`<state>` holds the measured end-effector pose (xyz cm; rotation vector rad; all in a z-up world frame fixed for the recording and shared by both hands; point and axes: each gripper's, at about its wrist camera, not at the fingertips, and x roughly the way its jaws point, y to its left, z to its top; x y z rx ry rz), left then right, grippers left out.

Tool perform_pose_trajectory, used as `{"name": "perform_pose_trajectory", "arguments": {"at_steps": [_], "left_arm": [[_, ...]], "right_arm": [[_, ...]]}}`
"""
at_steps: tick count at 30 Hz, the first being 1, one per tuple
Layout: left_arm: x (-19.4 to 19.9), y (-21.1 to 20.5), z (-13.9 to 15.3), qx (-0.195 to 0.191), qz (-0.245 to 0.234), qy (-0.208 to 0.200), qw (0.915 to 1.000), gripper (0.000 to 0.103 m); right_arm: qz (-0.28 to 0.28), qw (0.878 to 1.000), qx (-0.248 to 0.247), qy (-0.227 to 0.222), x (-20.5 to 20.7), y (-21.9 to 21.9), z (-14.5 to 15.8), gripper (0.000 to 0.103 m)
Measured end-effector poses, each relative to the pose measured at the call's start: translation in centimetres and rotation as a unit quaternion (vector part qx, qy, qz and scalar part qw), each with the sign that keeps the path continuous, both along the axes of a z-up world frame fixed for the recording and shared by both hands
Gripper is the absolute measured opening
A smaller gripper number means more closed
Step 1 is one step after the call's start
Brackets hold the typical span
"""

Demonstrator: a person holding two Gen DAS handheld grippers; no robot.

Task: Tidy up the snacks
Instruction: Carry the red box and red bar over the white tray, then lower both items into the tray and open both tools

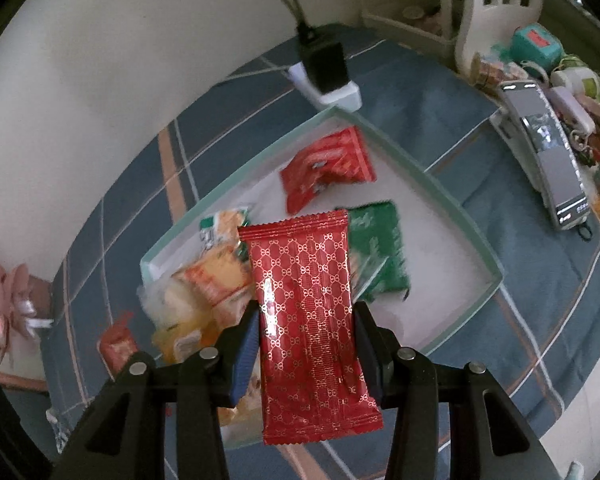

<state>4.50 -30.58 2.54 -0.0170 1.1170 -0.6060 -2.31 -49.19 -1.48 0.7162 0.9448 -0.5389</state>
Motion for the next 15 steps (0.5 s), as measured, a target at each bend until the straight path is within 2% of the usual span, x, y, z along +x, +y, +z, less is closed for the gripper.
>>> {"name": "perform_pose_trajectory", "arguments": {"at_steps": [6,15], "left_arm": [[2.2,-1.3,0.5,-0.002,0.004,-0.02,0.9998,0.041],[4.9,-2.6,-0.5,-0.012,0.008,-0.011,0.9998,0.041]], "right_arm": [[0.002,0.999,0.011,-0.031,0.9,-1.7,-0.1,0.048],[0.025,0.999,0.001,-0.043,3.5,-1.9,-0.2,0.049]]}}
